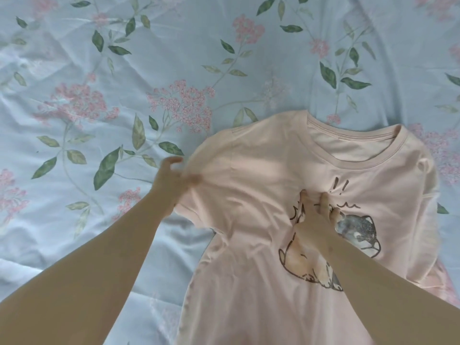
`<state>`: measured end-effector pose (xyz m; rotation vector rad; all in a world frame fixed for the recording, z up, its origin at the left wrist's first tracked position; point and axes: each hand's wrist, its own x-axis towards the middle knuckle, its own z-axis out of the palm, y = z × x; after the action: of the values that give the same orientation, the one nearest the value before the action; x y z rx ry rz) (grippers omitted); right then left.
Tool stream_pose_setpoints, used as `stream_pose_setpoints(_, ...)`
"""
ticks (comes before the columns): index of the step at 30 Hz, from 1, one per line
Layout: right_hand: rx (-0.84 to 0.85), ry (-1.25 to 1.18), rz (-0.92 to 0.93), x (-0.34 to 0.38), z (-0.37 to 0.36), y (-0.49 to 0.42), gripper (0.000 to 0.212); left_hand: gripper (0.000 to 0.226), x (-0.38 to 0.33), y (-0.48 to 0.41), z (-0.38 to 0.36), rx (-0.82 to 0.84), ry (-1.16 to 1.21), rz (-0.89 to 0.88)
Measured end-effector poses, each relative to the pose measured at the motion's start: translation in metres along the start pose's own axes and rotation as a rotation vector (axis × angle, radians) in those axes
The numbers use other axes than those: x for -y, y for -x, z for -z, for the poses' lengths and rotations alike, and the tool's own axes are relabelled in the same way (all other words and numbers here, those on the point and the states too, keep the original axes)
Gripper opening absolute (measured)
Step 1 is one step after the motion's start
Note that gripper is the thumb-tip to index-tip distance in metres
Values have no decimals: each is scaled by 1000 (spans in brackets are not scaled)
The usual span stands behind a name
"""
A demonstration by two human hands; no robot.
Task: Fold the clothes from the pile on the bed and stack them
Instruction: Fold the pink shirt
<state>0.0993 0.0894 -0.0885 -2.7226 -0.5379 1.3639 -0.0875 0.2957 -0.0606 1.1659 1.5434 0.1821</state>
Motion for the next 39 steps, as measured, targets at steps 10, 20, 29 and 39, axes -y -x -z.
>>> stream_pose_setpoints(10,-27,-33,31,-3,-3,-1,66,67,29,23,-28,-375,-652,-251)
stream_pose_setpoints(20,-409,-390,304,-74,49,33,45,57,43,104,-150,165,-1146,-764)
stream_pose_setpoints(29,-491,-493,-351,-199,79,12,55,68,73,114,-234,151,-1251,-641)
stream_pose_setpoints(39,-931,-794,-189,-235,136,-12,20,70,94,106,-239,-57,-1222,-777)
